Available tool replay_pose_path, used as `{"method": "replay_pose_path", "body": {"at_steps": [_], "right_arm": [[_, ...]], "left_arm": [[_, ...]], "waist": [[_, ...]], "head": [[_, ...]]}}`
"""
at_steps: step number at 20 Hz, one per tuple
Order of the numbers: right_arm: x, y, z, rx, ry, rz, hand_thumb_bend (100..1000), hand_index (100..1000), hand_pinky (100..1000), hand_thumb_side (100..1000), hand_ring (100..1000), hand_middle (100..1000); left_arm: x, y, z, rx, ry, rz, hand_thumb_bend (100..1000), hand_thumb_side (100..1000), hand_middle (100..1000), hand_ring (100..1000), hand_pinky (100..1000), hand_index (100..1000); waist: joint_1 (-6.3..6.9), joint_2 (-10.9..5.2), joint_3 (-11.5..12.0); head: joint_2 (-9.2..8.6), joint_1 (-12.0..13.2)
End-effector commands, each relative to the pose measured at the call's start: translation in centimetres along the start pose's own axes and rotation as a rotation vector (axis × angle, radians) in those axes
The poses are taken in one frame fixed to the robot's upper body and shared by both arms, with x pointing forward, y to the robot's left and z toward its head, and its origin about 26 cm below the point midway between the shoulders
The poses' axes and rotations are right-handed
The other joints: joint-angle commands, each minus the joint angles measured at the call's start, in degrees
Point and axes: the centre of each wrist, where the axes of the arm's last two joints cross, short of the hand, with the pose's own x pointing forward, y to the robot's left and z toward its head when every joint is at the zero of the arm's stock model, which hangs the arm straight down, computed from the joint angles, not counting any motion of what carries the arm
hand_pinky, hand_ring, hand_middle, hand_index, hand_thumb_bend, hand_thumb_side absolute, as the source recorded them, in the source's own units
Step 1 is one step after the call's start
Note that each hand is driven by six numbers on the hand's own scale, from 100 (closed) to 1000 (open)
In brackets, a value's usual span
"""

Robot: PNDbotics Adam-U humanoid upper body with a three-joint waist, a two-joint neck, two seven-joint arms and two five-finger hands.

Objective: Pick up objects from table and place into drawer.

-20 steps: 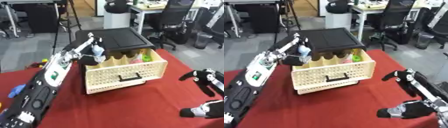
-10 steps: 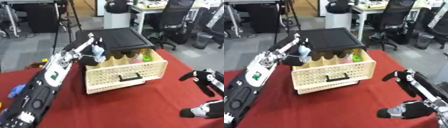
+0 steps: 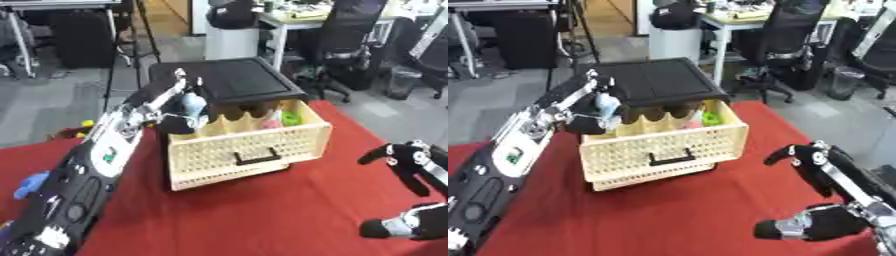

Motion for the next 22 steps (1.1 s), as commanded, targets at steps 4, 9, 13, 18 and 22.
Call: {"method": "replay_pose_path", "body": {"at_steps": [4, 9, 13, 18, 22], "right_arm": [[0.11, -0.88, -0.2, -0.008, -0.015, 0.018, 1000, 708, 100, 633, 100, 112], [0.06, -0.85, -0.21, -0.006, -0.014, 0.018, 1000, 708, 100, 634, 100, 112], [0.01, -0.82, -0.18, -0.005, -0.012, 0.017, 1000, 708, 100, 632, 100, 112], [-0.04, -0.81, -0.17, -0.006, -0.011, 0.017, 1000, 708, 100, 631, 100, 112], [-0.09, -0.78, -0.16, -0.006, -0.01, 0.016, 1000, 708, 100, 630, 100, 112]], "left_arm": [[-0.46, 0.85, 0.21, 0.025, -0.037, -0.06, 376, 220, 689, 697, 650, 831], [-0.49, 0.92, 0.24, 0.057, -0.053, -0.067, 465, 265, 718, 727, 687, 838], [-0.51, 0.96, 0.29, 0.073, -0.056, -0.067, 452, 259, 725, 731, 695, 839], [-0.53, 1.01, 0.32, 0.078, -0.054, -0.066, 427, 246, 725, 729, 697, 839], [-0.49, 1.1, 0.34, 0.088, -0.053, -0.055, 372, 241, 716, 719, 686, 837]], "waist": [[-0.01, -0.34, -0.2], [0.04, -0.37, -0.13], [-0.03, -0.35, -0.08], [-0.12, -0.34, 0.01], [-0.21, -0.34, 0.1]], "head": [[-0.61, 0.06], [-0.6, 0.11], [-0.66, 0.13], [-0.73, 0.08], [-0.74, 0.07]]}}
